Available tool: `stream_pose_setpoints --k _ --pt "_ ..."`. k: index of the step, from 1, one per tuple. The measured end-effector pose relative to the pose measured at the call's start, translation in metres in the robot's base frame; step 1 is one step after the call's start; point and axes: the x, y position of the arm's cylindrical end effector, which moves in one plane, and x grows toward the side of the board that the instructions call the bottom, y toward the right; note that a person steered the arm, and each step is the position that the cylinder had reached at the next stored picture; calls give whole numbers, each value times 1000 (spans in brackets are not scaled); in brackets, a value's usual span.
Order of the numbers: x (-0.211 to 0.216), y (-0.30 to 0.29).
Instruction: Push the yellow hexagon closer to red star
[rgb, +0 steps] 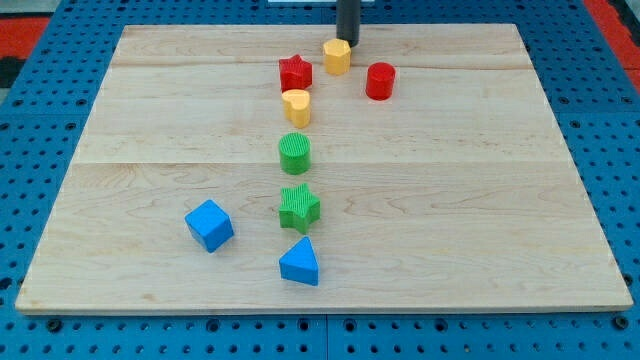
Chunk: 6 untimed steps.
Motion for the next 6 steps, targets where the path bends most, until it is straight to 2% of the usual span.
stream_pose_setpoints --k 2,4,6 --pt "54 23" --pt "49 -17" --pt "27 -16"
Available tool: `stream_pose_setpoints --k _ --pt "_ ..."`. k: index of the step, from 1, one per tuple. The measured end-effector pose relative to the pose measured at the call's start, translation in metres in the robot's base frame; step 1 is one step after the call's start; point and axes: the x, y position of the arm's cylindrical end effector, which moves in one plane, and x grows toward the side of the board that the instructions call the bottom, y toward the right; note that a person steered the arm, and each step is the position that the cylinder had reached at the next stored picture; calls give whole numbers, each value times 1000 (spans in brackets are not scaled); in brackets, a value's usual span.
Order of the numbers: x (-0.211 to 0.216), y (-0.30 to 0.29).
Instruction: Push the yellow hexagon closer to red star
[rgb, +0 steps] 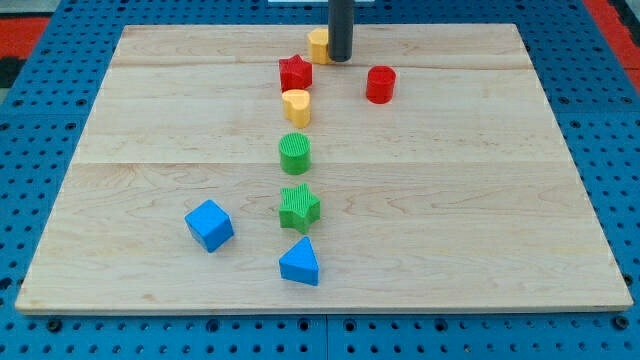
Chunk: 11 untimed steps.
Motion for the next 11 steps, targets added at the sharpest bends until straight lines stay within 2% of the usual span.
stream_pose_setpoints --k 2,4,5,7,11 --pt "-21 29" --pt "-51 12" --pt "-40 -15" --pt "-26 -6" --pt "-19 -80"
